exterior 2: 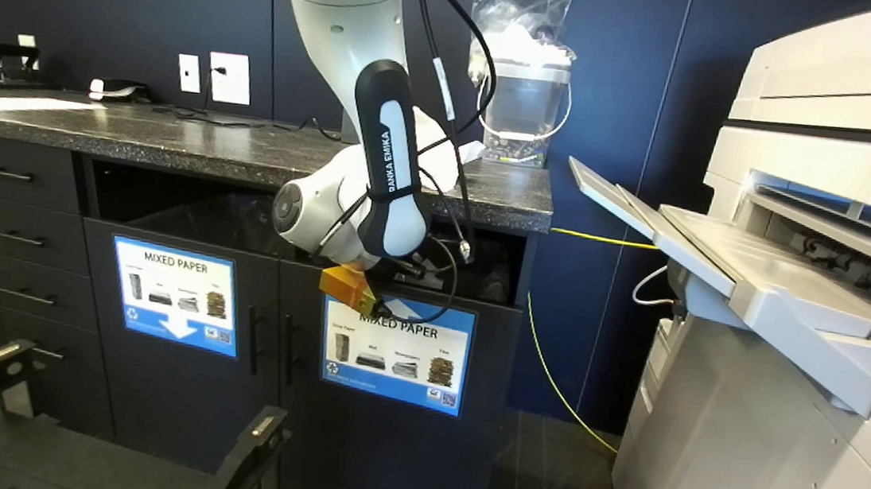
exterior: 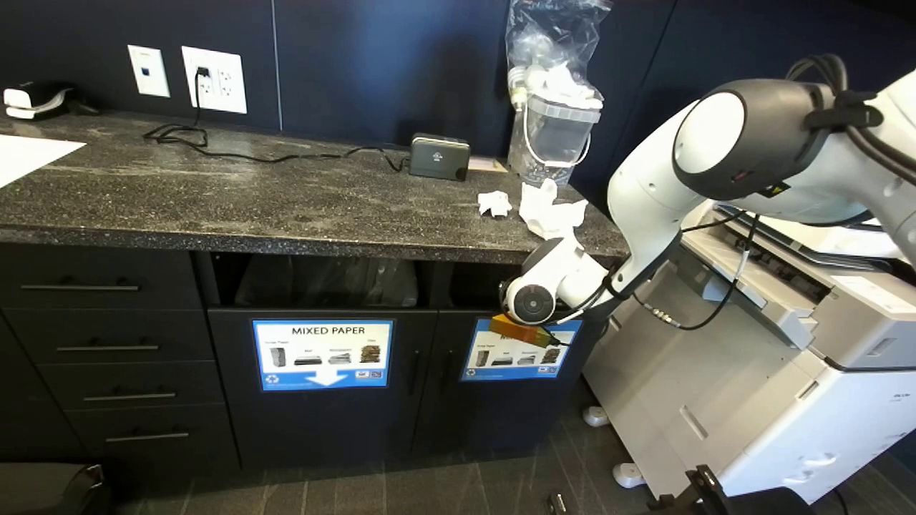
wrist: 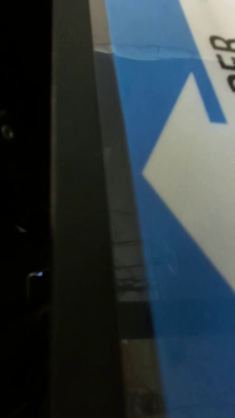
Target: Throw some of the papers on the countertop into the trash can on the right
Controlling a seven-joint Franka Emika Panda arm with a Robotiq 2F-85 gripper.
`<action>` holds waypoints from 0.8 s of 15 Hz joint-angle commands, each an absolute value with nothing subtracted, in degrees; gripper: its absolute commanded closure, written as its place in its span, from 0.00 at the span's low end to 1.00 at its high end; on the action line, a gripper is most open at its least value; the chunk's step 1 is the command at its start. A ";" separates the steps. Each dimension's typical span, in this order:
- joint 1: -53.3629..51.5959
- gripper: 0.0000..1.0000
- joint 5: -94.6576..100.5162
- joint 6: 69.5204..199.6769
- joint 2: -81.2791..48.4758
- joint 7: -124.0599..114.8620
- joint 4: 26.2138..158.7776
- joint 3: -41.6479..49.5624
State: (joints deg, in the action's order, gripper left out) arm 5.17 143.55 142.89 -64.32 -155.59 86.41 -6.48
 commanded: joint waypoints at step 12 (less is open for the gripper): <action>-2.13 0.00 144.40 142.65 -65.66 -157.96 83.75 0.68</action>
State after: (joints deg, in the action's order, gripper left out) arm 1.51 143.55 144.31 -67.97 -155.43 80.51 -2.35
